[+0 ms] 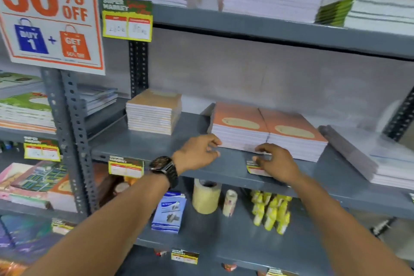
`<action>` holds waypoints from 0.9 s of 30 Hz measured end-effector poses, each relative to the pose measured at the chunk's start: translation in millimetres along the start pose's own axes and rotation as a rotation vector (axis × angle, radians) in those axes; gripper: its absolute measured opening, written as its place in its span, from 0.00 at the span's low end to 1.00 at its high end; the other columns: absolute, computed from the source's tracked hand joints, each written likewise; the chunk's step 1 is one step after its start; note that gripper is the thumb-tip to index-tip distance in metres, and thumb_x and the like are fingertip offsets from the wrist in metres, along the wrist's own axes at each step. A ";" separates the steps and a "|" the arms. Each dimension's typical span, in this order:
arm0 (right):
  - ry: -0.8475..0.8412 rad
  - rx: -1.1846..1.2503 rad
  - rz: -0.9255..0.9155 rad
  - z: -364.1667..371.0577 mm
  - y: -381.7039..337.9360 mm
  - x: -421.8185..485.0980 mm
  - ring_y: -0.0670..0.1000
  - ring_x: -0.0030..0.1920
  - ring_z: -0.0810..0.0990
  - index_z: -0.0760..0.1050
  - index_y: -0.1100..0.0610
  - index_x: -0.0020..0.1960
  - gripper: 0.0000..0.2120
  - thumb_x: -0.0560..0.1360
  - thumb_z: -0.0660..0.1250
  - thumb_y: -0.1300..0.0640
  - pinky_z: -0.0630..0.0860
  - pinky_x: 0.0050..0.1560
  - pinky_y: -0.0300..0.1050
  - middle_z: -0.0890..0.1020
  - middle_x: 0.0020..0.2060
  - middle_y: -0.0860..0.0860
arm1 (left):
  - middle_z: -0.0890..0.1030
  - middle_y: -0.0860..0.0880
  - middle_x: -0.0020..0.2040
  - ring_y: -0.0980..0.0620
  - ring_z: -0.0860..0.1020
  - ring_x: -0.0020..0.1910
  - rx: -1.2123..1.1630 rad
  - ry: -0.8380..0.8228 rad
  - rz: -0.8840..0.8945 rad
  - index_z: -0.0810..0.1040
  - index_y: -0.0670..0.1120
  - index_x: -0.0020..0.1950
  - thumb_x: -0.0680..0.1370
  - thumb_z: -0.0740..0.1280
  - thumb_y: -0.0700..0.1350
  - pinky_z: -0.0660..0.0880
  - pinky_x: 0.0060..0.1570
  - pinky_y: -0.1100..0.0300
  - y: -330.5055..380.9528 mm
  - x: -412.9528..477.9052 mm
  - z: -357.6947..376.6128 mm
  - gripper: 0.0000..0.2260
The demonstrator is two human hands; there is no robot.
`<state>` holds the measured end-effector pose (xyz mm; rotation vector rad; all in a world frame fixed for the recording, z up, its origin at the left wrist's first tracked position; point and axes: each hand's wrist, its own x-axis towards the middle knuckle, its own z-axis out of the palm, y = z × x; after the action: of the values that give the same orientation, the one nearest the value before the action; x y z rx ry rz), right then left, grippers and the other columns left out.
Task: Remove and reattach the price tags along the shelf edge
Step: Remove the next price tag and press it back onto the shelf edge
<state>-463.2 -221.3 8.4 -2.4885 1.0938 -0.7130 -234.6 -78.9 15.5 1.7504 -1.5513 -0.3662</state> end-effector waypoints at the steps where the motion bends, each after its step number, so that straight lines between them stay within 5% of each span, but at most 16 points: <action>1: -0.042 -0.028 0.022 -9.9 13.1 -0.4 0.54 0.60 0.78 0.79 0.54 0.58 0.17 0.71 0.74 0.51 0.67 0.55 0.37 0.82 0.58 0.52 | 0.80 0.50 0.56 0.53 0.78 0.54 0.031 -0.050 -0.021 0.76 0.50 0.59 0.74 0.70 0.48 0.74 0.56 0.61 10.7 9.9 13.3 0.15; 5: -0.249 -0.095 0.095 -36.3 46.1 -4.6 0.53 0.61 0.76 0.72 0.50 0.68 0.30 0.69 0.74 0.43 0.69 0.55 0.42 0.77 0.62 0.48 | 0.75 0.46 0.66 0.48 0.74 0.63 0.179 -0.248 -0.075 0.69 0.47 0.69 0.74 0.69 0.57 0.71 0.63 0.52 39.0 38.7 55.8 0.27; 8: -0.261 -0.073 0.042 -38.4 54.6 -5.9 0.53 0.60 0.77 0.74 0.51 0.66 0.29 0.68 0.74 0.44 0.72 0.60 0.47 0.79 0.63 0.50 | 0.76 0.45 0.65 0.45 0.75 0.61 0.316 -0.285 -0.064 0.68 0.47 0.69 0.73 0.69 0.58 0.73 0.59 0.52 51.9 50.9 81.8 0.28; 15: -0.098 0.140 0.012 -36.7 51.0 -12.6 0.46 0.40 0.78 0.81 0.49 0.46 0.06 0.70 0.73 0.57 0.68 0.35 0.33 0.81 0.39 0.44 | 0.80 0.49 0.55 0.48 0.78 0.53 0.198 -0.061 -0.076 0.77 0.51 0.56 0.71 0.73 0.48 0.75 0.49 0.56 73.7 58.4 109.2 0.15; 21: -0.054 0.279 -0.070 -53.1 45.8 -33.7 0.44 0.38 0.77 0.82 0.51 0.43 0.01 0.72 0.72 0.54 0.71 0.38 0.39 0.83 0.37 0.46 | 0.83 0.54 0.42 0.58 0.79 0.41 -0.035 0.058 0.032 0.82 0.50 0.43 0.70 0.76 0.44 0.70 0.40 0.66 88.1 36.1 106.9 0.05; 27: -0.100 0.250 -0.123 -43.2 45.4 -70.2 0.38 0.32 0.75 0.82 0.50 0.43 0.02 0.73 0.71 0.56 0.67 0.33 0.31 0.79 0.30 0.41 | 0.83 0.60 0.35 0.63 0.79 0.36 0.005 0.148 0.101 0.82 0.55 0.42 0.70 0.75 0.46 0.71 0.35 0.71 83.7 -10.7 119.5 0.05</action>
<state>-555.0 -202.1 0.2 -2.3630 0.7704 -0.7037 -375.7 -108.1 -10.0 1.6560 -1.5277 -0.1787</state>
